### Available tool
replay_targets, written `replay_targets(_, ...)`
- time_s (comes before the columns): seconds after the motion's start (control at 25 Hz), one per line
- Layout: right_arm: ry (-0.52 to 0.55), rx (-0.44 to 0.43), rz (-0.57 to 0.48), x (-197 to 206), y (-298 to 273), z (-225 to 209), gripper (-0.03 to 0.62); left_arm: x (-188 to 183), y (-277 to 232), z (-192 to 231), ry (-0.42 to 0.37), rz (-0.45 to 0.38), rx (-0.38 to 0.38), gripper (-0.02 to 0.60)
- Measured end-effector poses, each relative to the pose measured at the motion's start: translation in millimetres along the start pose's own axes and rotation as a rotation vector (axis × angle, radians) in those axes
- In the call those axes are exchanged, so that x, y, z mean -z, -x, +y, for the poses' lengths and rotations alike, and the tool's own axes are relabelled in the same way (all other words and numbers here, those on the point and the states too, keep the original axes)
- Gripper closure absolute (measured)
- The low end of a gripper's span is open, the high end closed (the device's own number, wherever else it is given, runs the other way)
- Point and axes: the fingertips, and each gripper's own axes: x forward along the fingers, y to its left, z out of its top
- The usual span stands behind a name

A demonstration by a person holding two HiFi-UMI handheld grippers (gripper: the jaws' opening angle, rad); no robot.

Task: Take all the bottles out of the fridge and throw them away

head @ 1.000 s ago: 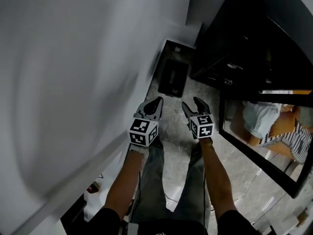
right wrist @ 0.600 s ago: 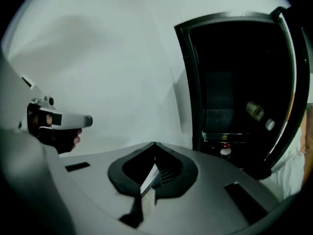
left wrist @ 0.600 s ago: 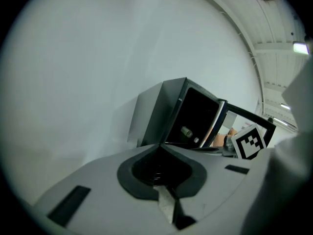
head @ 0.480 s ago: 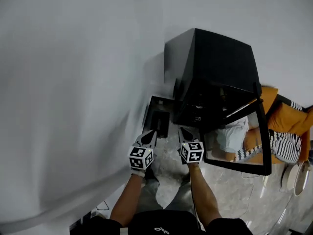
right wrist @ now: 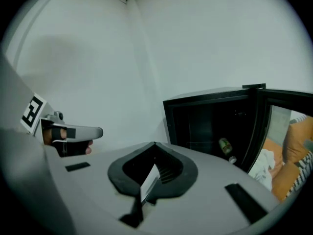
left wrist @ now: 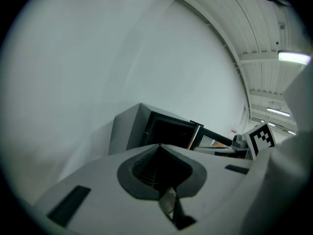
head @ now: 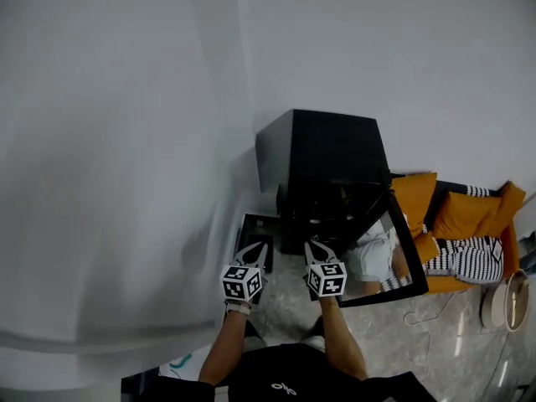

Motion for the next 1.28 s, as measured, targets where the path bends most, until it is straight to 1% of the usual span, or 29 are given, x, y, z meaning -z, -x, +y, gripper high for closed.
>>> replay_targets(0.12,-0.019,0.022,-0.007,-9.5,27.2,-22.0,0.586,-12.7,-10.0,-27.0,-0.004,-0.009,0.018,0.578)
replay_targets(0.28,-0.052,0.054,-0.017,-13.8,50.7,-47.8,0.586,-28.2,-27.7,-60.5,-0.033,-0.017,0.071,0.578)
replay_targets(0.4,-0.070,0.060,-0.024,-16.4,62.3,-59.7,0.586,-33.0,-38.1,-83.0,-0.066,-0.005,0.114,0.578)
replay_targets(0.56,-0.116,0.054,-0.044,-21.6,74.1,-73.9,0.586,-31.6,-50.7,-102.8,-0.083,0.007,0.150,0.578)
replay_targets(0.84,-0.112,0.086,-0.036,-19.4,87.3,-92.1,0.586,-27.6,-67.0,-121.7,-0.085,0.015,0.189,0.578)
replay_targets(1.12,-0.106,0.128,-0.038,-23.8,95.7,-109.4,0.586,-30.7,-81.3,-130.4,-0.078,0.006,0.218,0.578)
replay_targets(1.28,-0.096,0.146,-0.040,-27.1,97.6,-115.0,0.586,-31.2,-87.5,-129.4,-0.074,0.004,0.219,0.578)
